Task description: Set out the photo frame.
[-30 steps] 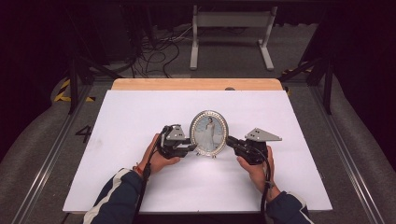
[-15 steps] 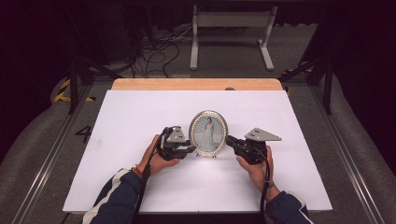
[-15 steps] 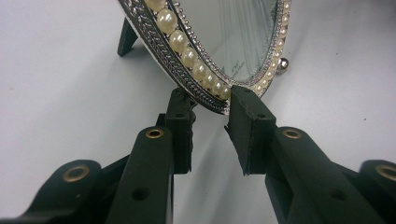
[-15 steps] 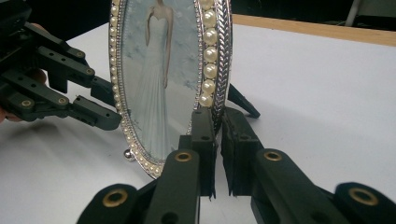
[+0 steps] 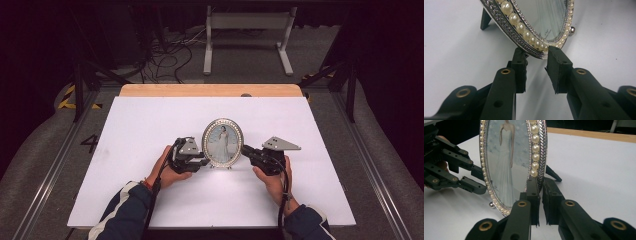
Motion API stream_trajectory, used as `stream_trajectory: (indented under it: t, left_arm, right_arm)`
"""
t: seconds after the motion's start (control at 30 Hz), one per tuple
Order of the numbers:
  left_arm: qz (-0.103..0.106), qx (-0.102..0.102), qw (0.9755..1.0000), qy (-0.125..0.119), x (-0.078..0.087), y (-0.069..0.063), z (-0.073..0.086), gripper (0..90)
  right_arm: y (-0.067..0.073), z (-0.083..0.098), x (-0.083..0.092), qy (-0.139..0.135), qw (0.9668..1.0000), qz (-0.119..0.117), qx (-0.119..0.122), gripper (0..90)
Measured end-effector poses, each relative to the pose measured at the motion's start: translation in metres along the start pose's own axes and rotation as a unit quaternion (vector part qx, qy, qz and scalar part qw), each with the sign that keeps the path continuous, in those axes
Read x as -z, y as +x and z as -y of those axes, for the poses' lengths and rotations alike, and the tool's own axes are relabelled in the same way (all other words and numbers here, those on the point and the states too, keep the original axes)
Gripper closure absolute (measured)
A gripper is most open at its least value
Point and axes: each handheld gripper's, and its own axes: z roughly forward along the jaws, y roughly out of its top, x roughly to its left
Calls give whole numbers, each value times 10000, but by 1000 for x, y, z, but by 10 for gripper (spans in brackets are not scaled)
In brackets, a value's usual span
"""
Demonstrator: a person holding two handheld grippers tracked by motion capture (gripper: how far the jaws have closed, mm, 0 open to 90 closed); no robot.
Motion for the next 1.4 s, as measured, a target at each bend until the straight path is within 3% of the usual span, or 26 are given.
stream_trajectory:
  t: [0.87, 0.93, 1.4]
  left_arm:
    - [32, -36, 10000, 59, -3, -1, 1, 692]
    - [24, -105, 9999, 66, -3, -1, 1, 693]
    - [33, -80, 10000, -7, -2, -1, 0, 674]
  right_arm:
    - [-2, -2, -1, 46, 10000, -63, 61, 842]
    - [-2, -2, -1, 51, 9999, -80, 118, 841]
    - [1, -4, 0, 161, 9981, 114, 586, 830]
